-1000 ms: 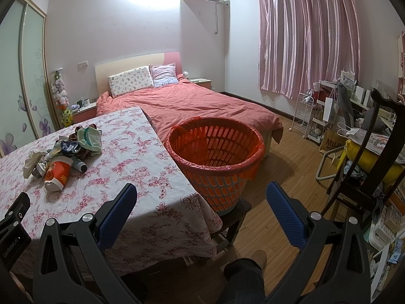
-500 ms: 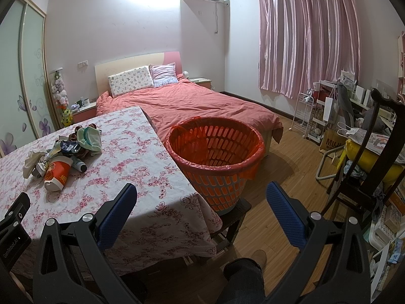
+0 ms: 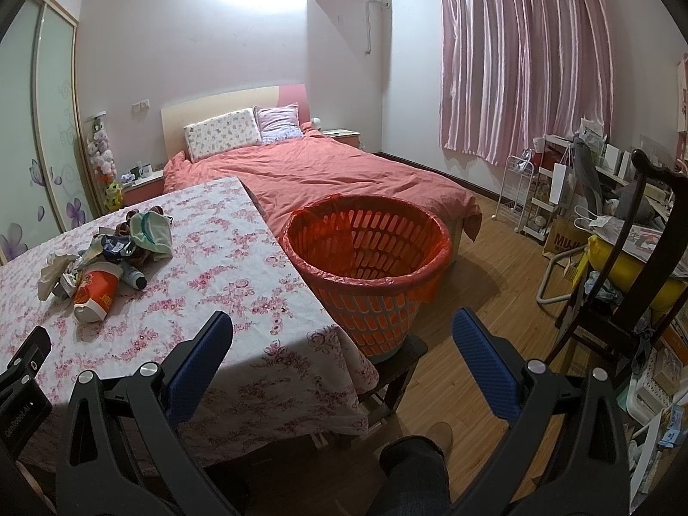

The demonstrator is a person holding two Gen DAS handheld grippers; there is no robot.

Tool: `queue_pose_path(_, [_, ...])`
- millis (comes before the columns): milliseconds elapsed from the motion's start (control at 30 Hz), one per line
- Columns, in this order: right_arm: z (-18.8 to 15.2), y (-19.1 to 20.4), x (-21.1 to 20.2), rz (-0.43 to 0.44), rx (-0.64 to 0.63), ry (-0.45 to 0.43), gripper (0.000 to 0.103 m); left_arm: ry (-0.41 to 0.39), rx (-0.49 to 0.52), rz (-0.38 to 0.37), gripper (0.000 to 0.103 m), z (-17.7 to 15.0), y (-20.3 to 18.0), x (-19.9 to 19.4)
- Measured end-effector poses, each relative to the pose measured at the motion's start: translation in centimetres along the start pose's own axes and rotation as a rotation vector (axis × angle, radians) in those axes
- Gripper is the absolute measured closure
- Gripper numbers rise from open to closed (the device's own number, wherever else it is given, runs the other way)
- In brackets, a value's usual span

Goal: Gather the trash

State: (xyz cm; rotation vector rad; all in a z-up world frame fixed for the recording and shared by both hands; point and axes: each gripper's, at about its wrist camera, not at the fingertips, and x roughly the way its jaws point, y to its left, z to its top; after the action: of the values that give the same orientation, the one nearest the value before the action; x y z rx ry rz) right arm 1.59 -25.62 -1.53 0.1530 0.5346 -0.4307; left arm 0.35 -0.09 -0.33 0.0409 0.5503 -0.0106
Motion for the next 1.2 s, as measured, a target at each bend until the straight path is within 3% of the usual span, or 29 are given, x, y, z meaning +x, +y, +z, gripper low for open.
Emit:
queue_pose_path(400, [0.0,1.2,2.2,0.039,-0.033,0.01,0.002,0.062,-0.068,0.01,0.004,0.6,3.1,3.6])
queue_pose_path(667, [0.5,2.6,4.4,0.061,-0.059,0.039,0.002,0.121,-0.066,0.024,0.004,2.8,4.7,10.3])
queue_pose_path(1033, [1.8,6.5,8.3,0.178,-0.109,0.121,0.002,0.303,-0.06,-0.015,0.004,4.0,4.8,19.7])
queue_pose_path(1200, [2.5,8.4,10.3,0.231,-0.125,0.156,0.002,0.331,-0.04,-0.027,0.014,4.3,4.8,21.4])
